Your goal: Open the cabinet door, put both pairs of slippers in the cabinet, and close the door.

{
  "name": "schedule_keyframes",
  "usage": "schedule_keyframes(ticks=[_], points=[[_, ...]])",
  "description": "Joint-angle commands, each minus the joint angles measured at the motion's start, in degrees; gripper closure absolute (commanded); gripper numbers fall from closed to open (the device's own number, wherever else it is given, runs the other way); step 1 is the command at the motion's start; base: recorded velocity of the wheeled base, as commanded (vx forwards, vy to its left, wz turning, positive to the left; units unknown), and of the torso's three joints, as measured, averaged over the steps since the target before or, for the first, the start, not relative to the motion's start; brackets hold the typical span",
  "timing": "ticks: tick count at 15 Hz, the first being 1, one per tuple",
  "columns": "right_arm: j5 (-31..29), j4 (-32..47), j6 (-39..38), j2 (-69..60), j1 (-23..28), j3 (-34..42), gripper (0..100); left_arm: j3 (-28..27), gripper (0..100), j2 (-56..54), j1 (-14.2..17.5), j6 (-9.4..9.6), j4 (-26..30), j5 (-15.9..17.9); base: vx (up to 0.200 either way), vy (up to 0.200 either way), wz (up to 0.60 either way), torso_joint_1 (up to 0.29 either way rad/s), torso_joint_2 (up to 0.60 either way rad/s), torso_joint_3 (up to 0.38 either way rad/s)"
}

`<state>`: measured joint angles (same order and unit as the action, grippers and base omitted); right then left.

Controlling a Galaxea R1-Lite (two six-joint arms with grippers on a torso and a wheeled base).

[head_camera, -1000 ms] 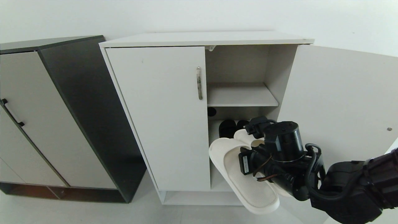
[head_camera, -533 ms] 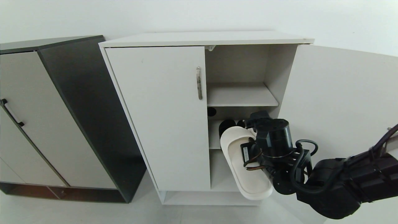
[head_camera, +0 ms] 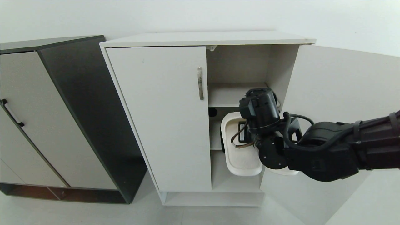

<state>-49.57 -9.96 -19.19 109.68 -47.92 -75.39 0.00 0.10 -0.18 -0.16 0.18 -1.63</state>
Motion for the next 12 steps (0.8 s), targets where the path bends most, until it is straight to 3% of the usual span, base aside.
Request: schedule_keyframes(ticks=[1, 8, 12], points=[[-0.4, 0.5, -0.3, -2.2, -1.1, -2.3, 100, 0.0, 100, 0.0, 0.0, -0.02, 0.0, 0.0, 0.0, 0.0, 0.0, 0.0, 0.0, 0.0], [-0.2, -4.0, 1.2, -2.5, -1.0, 1.3, 100, 0.0, 100, 0.0, 0.0, -0.28, 0.0, -0.3, 0.0, 0.0, 0.0, 0.0, 0.0, 0.0], [0.0, -4.1, 1.2, -2.5, -1.0, 1.3, 100, 0.0, 100, 0.0, 0.0, -0.19, 0.0, -0.3, 0.2, 0.0, 0.0, -0.001, 0.0, 0.005]])
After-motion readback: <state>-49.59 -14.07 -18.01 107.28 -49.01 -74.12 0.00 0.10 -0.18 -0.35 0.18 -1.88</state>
